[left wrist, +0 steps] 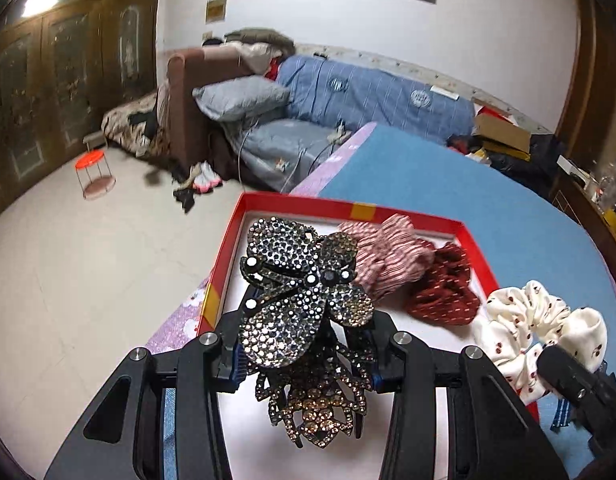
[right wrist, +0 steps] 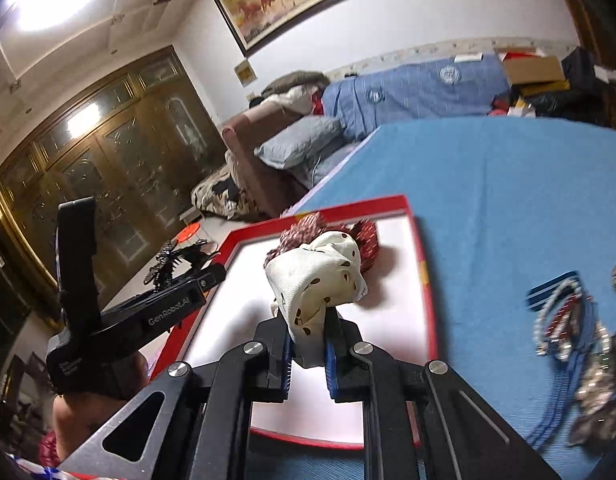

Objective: Organize jewelry
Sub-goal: 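Lower the white scrunchie and butterfly clip into the red box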

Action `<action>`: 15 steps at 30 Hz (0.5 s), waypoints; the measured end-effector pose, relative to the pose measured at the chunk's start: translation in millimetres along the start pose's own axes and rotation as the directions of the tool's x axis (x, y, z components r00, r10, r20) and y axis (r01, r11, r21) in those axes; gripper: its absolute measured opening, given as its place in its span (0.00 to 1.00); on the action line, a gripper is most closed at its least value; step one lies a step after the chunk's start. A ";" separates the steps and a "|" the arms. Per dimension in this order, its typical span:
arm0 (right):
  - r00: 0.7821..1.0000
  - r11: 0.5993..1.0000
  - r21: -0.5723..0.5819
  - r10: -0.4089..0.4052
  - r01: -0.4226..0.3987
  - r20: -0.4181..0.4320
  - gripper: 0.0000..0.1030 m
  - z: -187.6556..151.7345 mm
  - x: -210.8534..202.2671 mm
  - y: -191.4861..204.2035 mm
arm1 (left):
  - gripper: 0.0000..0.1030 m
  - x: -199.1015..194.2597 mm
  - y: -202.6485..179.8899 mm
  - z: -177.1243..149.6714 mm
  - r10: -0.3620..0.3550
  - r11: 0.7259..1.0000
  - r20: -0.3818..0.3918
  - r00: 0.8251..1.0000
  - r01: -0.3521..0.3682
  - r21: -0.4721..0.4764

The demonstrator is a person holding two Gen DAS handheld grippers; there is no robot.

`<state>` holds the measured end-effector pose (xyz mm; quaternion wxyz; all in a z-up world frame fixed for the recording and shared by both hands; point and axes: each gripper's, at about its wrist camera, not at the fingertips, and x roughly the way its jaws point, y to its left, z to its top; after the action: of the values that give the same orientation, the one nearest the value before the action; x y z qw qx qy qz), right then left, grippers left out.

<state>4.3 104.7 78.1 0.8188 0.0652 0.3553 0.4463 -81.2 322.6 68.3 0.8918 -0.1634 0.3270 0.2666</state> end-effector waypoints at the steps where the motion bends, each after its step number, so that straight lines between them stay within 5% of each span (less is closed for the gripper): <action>1: 1.000 1.000 0.001 0.006 -0.006 -0.018 0.14 -0.6 6.8 1.1 | 0.42 4.6 1.1 0.8 0.002 1.000 -0.009 1.000 -0.002 0.001; 15: 0.991 0.997 -0.007 -0.071 0.070 -0.113 0.15 3.9 62.8 5.2 | 0.42 33.2 7.0 6.2 -0.010 1.000 -0.081 0.997 0.008 -0.023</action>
<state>25.2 157.5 50.4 0.8127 0.0259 0.4024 0.4205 -60.9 343.4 49.8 0.8771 -0.1855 0.3590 0.2595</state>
